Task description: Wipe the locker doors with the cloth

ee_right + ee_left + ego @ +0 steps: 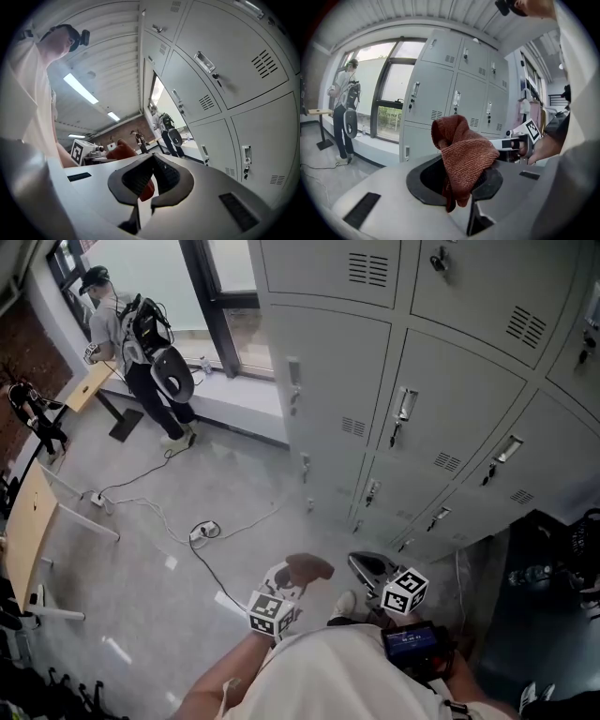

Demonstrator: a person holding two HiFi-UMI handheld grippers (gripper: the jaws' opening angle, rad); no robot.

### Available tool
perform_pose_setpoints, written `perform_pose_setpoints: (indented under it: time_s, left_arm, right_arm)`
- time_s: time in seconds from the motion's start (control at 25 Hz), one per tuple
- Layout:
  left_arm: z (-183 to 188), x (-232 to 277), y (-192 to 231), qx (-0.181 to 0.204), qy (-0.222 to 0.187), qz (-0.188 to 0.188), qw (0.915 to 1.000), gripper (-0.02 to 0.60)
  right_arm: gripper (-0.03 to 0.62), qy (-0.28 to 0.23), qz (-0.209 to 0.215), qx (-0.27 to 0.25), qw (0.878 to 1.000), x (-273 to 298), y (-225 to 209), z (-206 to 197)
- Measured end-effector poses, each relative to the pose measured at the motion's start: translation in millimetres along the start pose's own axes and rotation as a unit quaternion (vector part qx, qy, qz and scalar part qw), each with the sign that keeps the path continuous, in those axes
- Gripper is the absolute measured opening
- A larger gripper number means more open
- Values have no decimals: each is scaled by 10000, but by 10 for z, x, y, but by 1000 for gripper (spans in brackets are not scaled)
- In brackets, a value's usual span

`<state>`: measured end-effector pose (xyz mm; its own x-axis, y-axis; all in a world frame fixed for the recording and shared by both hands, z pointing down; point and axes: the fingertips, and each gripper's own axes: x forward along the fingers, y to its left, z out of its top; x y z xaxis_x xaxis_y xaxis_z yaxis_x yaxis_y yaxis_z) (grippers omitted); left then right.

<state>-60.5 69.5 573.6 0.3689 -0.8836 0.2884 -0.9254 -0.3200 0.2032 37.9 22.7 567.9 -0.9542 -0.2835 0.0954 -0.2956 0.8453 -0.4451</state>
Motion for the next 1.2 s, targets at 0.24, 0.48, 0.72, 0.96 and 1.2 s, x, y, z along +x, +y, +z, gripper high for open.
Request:
perform_pose_setpoints:
  time_s: [0.24, 0.48, 0.72, 0.96, 1.2]
  left_arm:
    - [203, 620, 163, 117, 141, 49, 9998, 72]
    - [436, 1060, 342, 261, 146, 101, 9995, 72]
    - [476, 1431, 461, 518, 433, -35, 9977, 72]
    - [607, 1990, 532, 442, 671, -519, 9954, 72]
    - [1014, 2673, 567, 897, 580, -811, 9910, 72]
  right_arm:
    - [17, 280, -109, -582, 9979, 75, -521, 241]
    - [17, 170, -239, -543, 9981, 127, -906, 502]
    - [18, 6, -571, -518, 9970, 161, -1142, 713]
    - [17, -165, -1111, -389, 9929, 207, -1398, 894]
    - [18, -363, -1601, -406, 9856, 255, -1597, 1122]
